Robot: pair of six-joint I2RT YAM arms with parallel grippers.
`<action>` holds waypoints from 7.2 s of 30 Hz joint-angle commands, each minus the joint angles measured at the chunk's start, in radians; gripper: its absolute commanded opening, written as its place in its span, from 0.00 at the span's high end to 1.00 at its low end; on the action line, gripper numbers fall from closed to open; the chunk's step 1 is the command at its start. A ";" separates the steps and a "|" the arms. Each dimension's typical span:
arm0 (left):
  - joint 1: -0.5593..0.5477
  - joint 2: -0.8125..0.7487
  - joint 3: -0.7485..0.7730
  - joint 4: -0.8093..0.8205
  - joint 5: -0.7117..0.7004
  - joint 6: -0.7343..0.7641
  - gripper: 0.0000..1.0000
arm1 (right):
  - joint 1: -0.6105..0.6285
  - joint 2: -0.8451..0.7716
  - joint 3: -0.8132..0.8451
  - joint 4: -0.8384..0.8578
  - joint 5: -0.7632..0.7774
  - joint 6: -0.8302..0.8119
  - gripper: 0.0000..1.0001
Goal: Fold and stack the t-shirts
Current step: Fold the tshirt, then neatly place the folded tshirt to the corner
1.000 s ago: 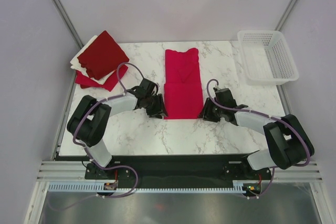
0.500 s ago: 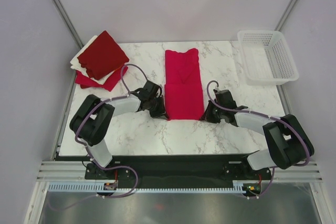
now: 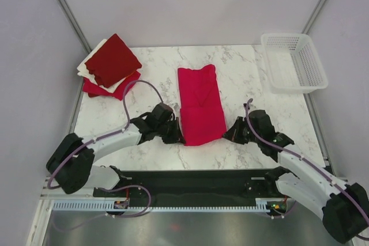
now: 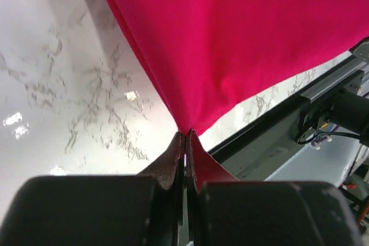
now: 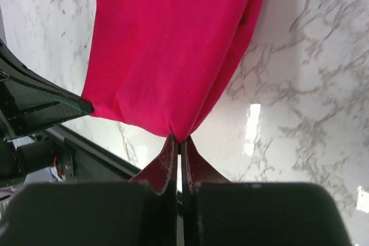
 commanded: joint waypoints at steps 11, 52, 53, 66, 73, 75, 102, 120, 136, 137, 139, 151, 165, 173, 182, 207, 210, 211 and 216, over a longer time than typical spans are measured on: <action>-0.180 -0.331 -0.090 -0.169 -0.180 -0.236 0.98 | 0.198 -0.358 0.018 -0.314 0.154 0.166 1.00; 0.343 0.699 1.314 -0.698 0.067 0.276 0.98 | -0.086 0.971 1.231 -0.385 0.264 -0.294 1.00; 0.353 0.730 1.351 -0.709 0.068 0.276 0.98 | -0.093 1.014 1.317 -0.386 0.263 -0.293 1.00; 0.455 1.017 1.663 -0.747 0.154 0.285 0.01 | -0.161 1.303 1.620 -0.472 0.356 -0.291 0.02; 0.451 0.926 1.424 -0.678 0.079 0.279 0.08 | -0.161 0.998 1.158 -0.327 0.361 -0.299 0.02; 0.440 0.914 1.357 -0.631 0.088 0.284 0.09 | -0.162 0.906 1.059 -0.257 0.327 -0.300 0.02; 0.399 1.124 1.370 -0.329 0.134 0.218 0.59 | -0.161 0.589 0.226 0.282 -0.013 -0.212 0.05; 0.429 0.807 1.433 -0.368 0.199 0.218 0.98 | -0.162 0.600 0.127 0.453 -0.118 -0.199 0.07; 0.498 0.756 1.710 -0.562 0.153 0.245 0.98 | -0.173 0.648 0.144 0.453 -0.147 -0.192 0.08; 0.512 0.750 1.724 -0.566 0.150 0.244 0.98 | -0.175 0.651 0.146 0.453 -0.147 -0.193 0.08; 0.546 0.735 1.761 -0.572 0.151 0.239 0.98 | -0.172 0.652 0.147 0.451 -0.148 -0.193 0.08; 0.937 0.575 1.729 -0.580 0.303 0.222 0.98 | -0.173 0.655 0.146 0.450 -0.147 -0.193 0.08; 1.138 0.682 1.411 -0.588 0.391 0.210 0.98 | -0.175 0.668 0.155 0.445 -0.152 -0.193 0.08; 1.081 0.601 1.655 -0.586 0.415 0.166 0.98 | -0.173 0.669 0.156 0.443 -0.153 -0.193 0.07; 0.960 0.624 1.855 -0.540 0.505 0.020 0.98 | -0.173 0.671 0.155 0.443 -0.153 -0.193 0.07; 1.196 0.683 1.353 -0.468 0.314 0.196 0.98 | -0.173 0.677 0.161 0.440 -0.158 -0.196 0.07; 1.199 0.672 1.402 -0.468 0.294 0.195 0.98 | -0.173 0.677 0.161 0.439 -0.158 -0.196 0.07; 1.199 0.670 1.408 -0.468 0.279 0.193 0.98 | -0.175 0.678 0.161 0.439 -0.158 -0.196 0.07; 1.207 0.681 1.396 -0.468 0.202 0.184 0.98 | -0.173 0.677 0.161 0.439 -0.158 -0.198 0.07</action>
